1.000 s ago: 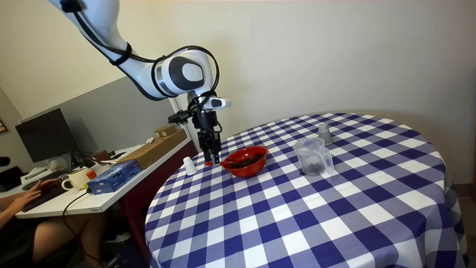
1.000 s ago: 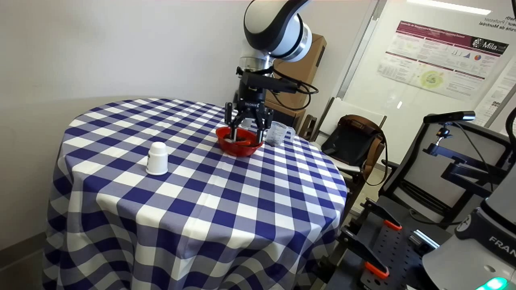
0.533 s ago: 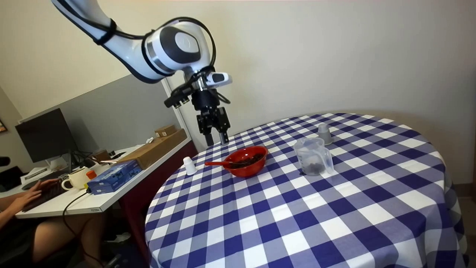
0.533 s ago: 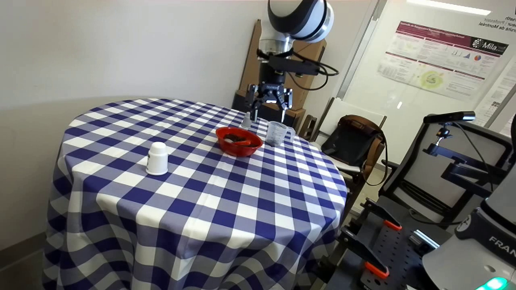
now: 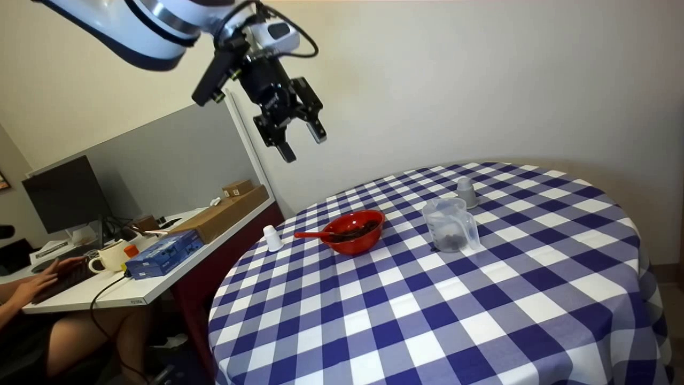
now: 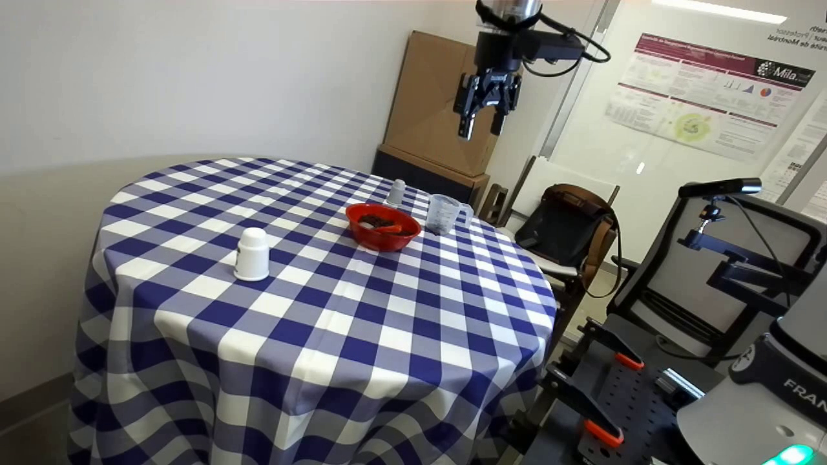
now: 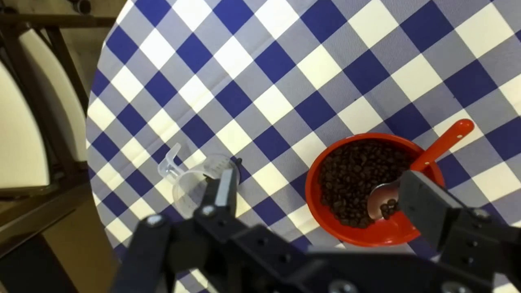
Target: Put a spoonful of the contents in the bowl in the jug
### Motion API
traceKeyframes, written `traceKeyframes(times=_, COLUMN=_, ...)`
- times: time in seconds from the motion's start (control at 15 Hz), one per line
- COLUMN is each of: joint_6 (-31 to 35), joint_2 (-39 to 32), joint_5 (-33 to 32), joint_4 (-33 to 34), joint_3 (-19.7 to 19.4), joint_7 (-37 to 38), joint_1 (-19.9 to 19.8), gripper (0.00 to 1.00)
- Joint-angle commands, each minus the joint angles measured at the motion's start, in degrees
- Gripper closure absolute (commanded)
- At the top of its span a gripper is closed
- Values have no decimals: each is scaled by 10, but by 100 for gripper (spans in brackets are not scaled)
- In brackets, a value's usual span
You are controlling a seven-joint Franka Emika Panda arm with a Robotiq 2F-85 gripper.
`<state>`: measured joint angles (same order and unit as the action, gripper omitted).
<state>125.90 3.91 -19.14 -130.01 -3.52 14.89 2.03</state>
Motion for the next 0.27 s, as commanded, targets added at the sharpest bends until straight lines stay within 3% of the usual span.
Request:
traceKeyframes(times=0.0, joint_6=36, joint_2=129, joint_5=68, joint_4=-77, joint_3=-12, joint_7=-96, joint_1=-30, gripper=0)
traceKeyframes(times=0.07, joint_6=16, joint_2=60, joint_5=31, joint_4=-29, joint_3=10, joint_7=-46, joint_1=-30, gripper=0)
traceKeyframes(times=0.2, joint_6=18, joint_2=106, joint_5=57, joint_4=-51, joint_3=2, joint_7=-81, joint_1=-42, gripper=0)
